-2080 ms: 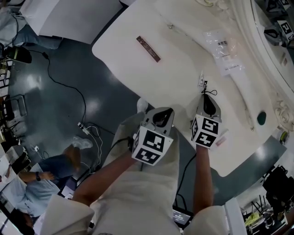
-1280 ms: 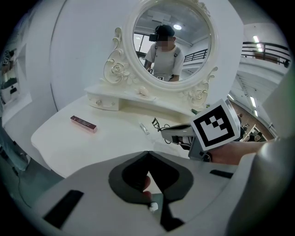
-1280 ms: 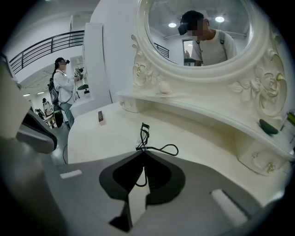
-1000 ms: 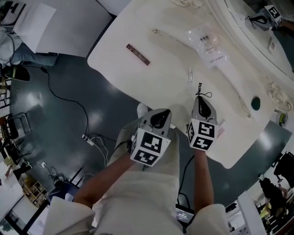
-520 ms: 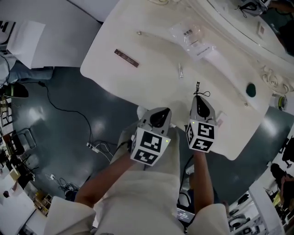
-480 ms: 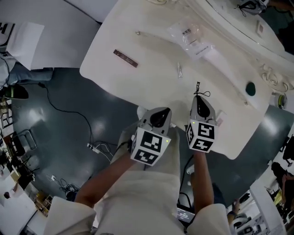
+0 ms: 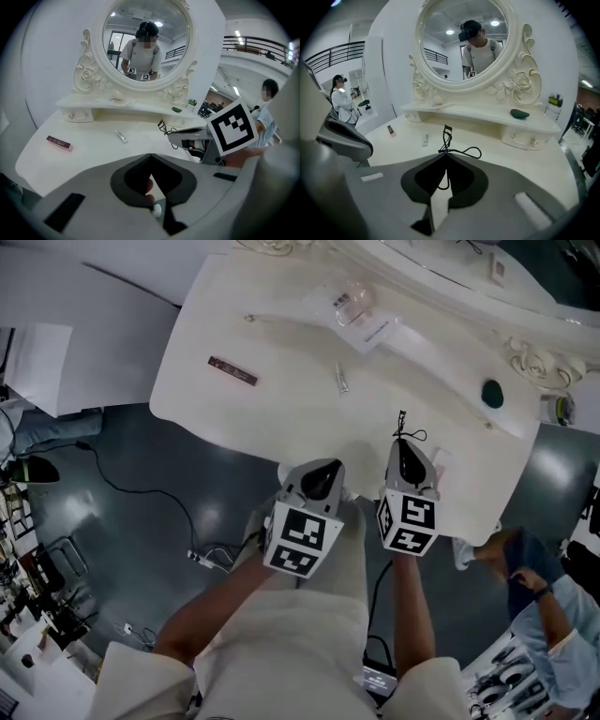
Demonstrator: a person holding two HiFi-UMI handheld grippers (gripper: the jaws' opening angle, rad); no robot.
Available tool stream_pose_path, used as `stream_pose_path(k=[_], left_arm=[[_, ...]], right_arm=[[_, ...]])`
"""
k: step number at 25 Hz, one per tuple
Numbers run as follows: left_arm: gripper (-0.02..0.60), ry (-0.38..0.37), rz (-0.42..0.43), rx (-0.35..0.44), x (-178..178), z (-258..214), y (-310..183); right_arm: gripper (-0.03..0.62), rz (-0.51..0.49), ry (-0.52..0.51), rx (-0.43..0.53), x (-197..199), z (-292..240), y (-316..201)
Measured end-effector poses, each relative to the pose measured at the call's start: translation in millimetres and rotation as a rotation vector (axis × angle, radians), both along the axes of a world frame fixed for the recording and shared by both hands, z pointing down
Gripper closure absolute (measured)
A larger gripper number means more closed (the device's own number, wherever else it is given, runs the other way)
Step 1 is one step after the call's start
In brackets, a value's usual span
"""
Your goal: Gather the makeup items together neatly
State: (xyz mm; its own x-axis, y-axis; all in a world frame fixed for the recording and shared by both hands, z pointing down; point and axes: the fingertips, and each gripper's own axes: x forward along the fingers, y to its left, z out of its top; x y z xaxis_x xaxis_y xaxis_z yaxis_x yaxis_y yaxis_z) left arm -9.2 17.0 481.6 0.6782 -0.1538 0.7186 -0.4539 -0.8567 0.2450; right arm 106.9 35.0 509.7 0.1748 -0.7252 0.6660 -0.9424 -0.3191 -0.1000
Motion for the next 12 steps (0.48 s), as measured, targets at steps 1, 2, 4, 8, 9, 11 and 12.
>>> stream_pose_path(k=[1, 2, 4, 8, 9, 11, 12], left_arm=[[0.577, 0.002, 0.009, 0.002, 2.3, -1.1, 1.9], [0.577, 0.005, 0.017, 0.003, 4.4, -2.2, 4.1], [0.577, 0.01, 0.03, 0.008, 8.3, -4.1, 8.0], [0.577, 0.015, 0.06, 0.01, 12.9, -5.6, 15.1], [0.577, 0.015, 0.071, 0.011, 13.1, -5.8, 16.8], [0.577, 0.014, 0.09, 0.017, 12.8, -6.8, 19.1], [0.577, 0.013, 0.097, 0.02, 12.6, -7.7, 20.2]], right_arm=[[0.582, 0.01, 0.001, 0.001, 1.5, -1.4, 3.4], [0.582, 0.019, 0.001, 0.001, 3.0, -2.5, 7.0], [0.582, 0.038, 0.003, 0.0, 6.2, -4.0, 14.3], [0.582, 0.086, 0.009, -0.003, 12.7, -4.9, 28.8], [0.582, 0.1, 0.01, -0.002, 13.6, -5.4, 32.2], [0.582, 0.127, 0.011, 0.001, 14.7, -6.4, 38.1], [0.582, 0.138, 0.011, 0.003, 15.2, -6.9, 40.8]])
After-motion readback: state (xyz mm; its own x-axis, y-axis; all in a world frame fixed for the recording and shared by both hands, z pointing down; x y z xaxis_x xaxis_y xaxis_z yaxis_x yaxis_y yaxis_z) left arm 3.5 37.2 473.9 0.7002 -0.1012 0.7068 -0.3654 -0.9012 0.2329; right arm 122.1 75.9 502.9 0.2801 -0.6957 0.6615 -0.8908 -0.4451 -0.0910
